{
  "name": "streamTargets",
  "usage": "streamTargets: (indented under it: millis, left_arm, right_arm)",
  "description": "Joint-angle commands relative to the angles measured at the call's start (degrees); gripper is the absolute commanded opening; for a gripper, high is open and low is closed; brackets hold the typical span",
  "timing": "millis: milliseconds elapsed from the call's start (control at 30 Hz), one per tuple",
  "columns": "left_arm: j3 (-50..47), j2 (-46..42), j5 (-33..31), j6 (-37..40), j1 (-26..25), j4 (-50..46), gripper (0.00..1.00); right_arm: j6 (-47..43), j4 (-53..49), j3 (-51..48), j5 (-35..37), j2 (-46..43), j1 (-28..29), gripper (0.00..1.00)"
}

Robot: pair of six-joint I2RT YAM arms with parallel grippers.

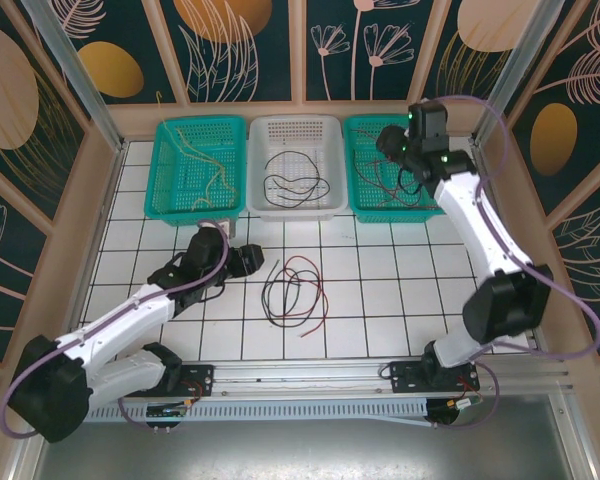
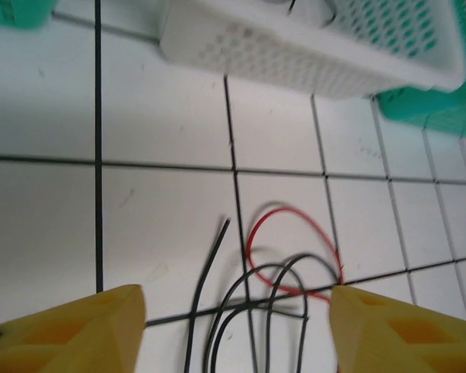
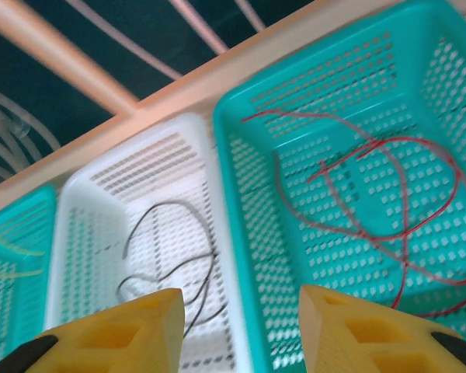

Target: Untangle the cables

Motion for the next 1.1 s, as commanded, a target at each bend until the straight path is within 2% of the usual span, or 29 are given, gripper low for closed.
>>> streamTargets:
  millis: [0, 200, 333, 467, 667, 767, 933, 1067]
  left_arm:
    - [0.1, 3.4, 4.8, -0.2, -0.4, -0.9, 0.57]
    - [2.0, 10.0, 6.7, 0.3, -2.8, -2.9, 0.47]
    - [2.7, 11.8, 6.8, 0.9, -4.7, -4.8, 0.43]
    - [2.6, 13.2, 7.5, 1.1, -5.2, -5.6, 0.42]
    - [2.8, 15.9, 8.2, 0.8, -6.7, -5.6, 0.39]
    - [3.1, 16.5, 7.9, 0.9, -6.9, -5.9, 0.29]
    - [3.6, 13.4, 6.1, 1.0, -7.0, -6.3, 0.0]
    - [5.5, 7.4, 4.7, 1.3, -7.0, -6.7, 0.0]
  right_arm:
    - [2.1, 4.4, -7.3, 2.0, -6.9, 6.0, 0.44]
    - [5.9, 4.2, -20.5, 8.4, -13.6, 19.9, 0.44]
    - [9.5, 3.4, -25.7, 10.0, -14.7, 24.8, 0.44]
    - [11.3, 4.3, -28.3, 10.3, -15.2, 26.6, 0.44]
    - [11.1, 4.9, -26.9, 11.1, -15.3, 26.7, 0.44]
    - [10.8, 5.8, -26.6, 10.3, -15.4, 26.7, 0.44]
    - [11.7, 6.9, -28.1, 9.6, -15.5, 27.8, 0.44]
    - [11.9, 8.1, -29.3, 8.9, -16.1, 29.3, 0.44]
